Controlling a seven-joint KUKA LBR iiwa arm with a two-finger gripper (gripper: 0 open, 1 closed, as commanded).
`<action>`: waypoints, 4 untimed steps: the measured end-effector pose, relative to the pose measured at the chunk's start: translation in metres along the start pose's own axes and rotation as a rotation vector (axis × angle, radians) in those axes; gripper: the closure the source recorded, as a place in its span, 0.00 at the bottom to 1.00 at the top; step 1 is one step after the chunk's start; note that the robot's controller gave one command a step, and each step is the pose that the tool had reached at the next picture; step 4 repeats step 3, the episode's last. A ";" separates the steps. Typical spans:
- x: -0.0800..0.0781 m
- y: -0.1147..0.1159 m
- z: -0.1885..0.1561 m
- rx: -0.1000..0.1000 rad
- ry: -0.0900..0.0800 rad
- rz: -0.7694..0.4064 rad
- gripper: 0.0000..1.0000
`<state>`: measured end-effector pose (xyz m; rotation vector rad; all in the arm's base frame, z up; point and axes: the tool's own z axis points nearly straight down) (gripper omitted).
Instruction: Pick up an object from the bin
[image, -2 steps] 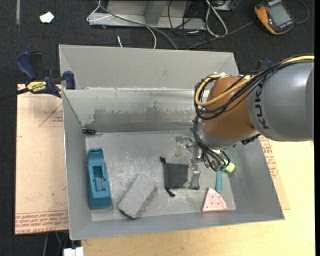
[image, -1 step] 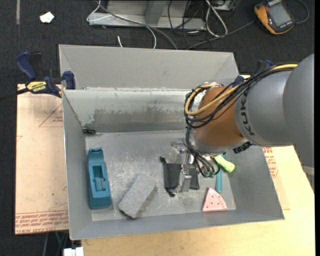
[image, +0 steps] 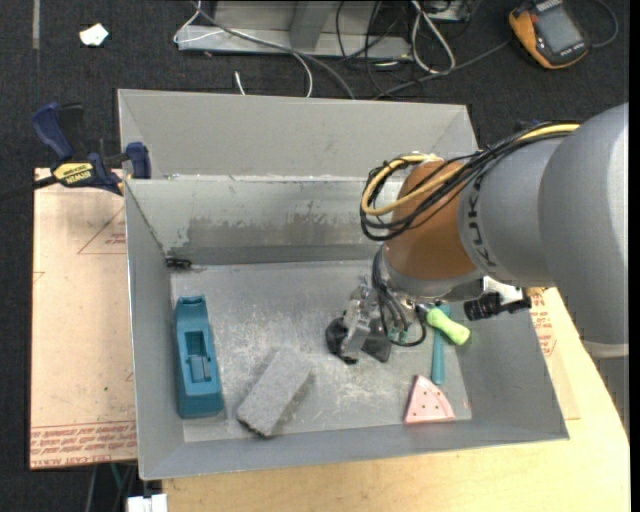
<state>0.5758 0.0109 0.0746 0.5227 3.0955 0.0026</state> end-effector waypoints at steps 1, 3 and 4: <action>0.000 0.000 0.000 0.000 0.000 -0.001 1.00; -0.003 -0.003 -0.128 0.002 0.007 0.029 1.00; -0.003 -0.003 -0.128 0.002 0.007 0.029 1.00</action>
Offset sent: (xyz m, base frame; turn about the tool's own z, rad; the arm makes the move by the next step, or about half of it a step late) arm 0.0133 -0.0021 0.1298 0.0237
